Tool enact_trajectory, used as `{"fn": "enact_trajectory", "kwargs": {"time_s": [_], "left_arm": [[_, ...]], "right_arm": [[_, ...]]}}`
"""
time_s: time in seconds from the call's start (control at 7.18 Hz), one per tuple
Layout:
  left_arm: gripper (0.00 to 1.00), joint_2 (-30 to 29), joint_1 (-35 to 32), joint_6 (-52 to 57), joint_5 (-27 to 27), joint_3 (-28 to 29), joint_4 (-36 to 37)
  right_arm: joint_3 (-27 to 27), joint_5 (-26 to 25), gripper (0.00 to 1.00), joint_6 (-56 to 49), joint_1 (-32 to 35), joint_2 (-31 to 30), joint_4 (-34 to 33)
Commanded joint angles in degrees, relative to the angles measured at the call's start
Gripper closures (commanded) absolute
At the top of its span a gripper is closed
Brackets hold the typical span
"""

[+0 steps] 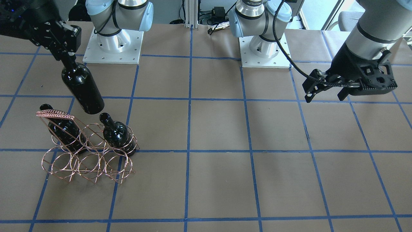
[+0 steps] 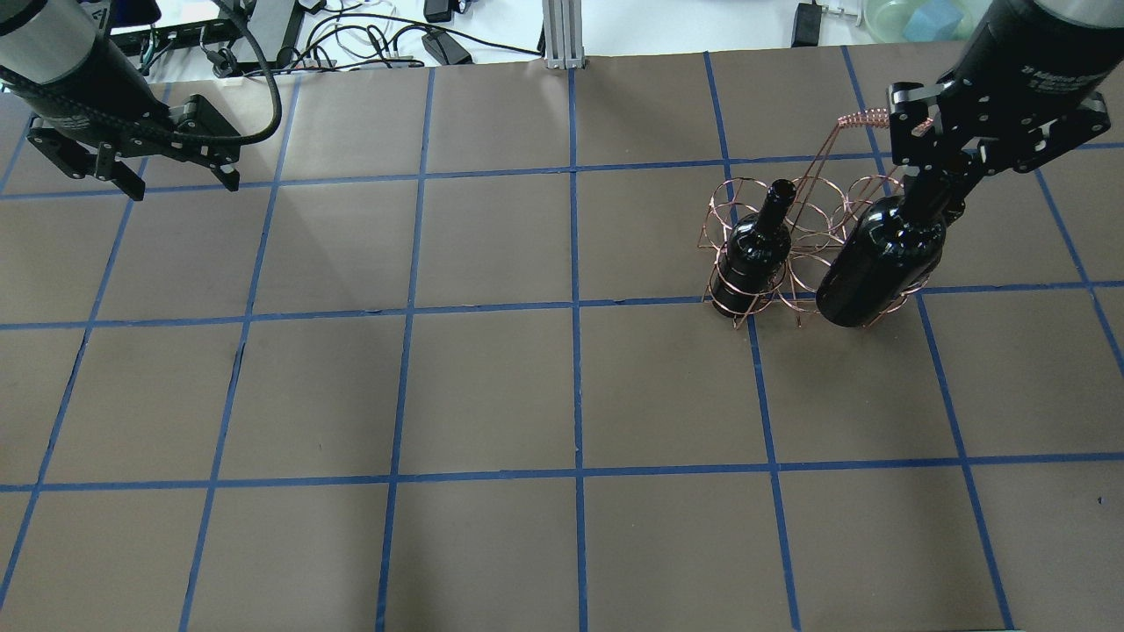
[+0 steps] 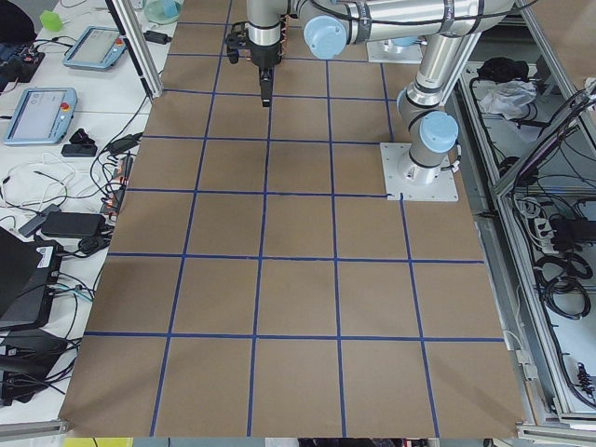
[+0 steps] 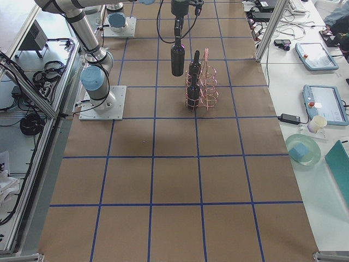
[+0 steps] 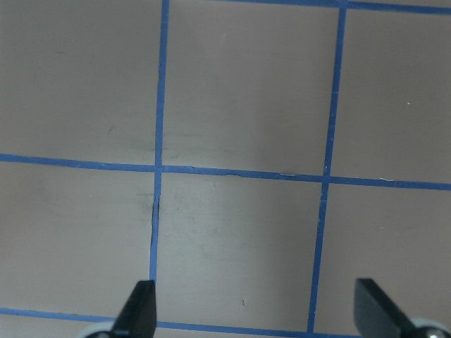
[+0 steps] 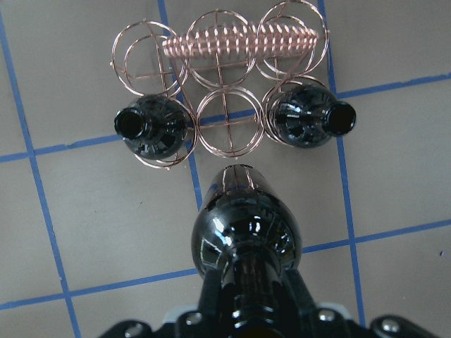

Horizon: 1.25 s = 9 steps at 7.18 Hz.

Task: Place wine into wine basket
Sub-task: 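Lower the bottle with the right gripper into the middle wire slot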

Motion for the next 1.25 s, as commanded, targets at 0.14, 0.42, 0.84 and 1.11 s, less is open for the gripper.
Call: {"fn": "enact_trajectory", "kwargs": {"time_s": [0.14, 0.42, 0.84, 1.11], "left_arm": [[0.00, 2.85, -1.40, -0.01, -0.39, -0.07, -2.83], [0.00, 3.03, -2.37, 0.52, -0.13, -0.07, -2.40], [0.00, 2.59, -2.37, 0.61, -0.30, -0.07, -2.58], [0.00, 2.59, -3.77, 0.61, -0.13, -0.07, -3.01]], "right_arm": [[-0.34, 0.36, 0.88, -0.74, -0.59, 5.44, -4.97], [-0.69, 0.62, 0.88, -0.74, -0.59, 6.50, -5.32], [-1.04, 0.97, 0.88, -0.47, -0.50, 7.03, -6.03], [-0.95, 0.88, 0.88, -0.47, -0.50, 7.30, -5.94]]}}
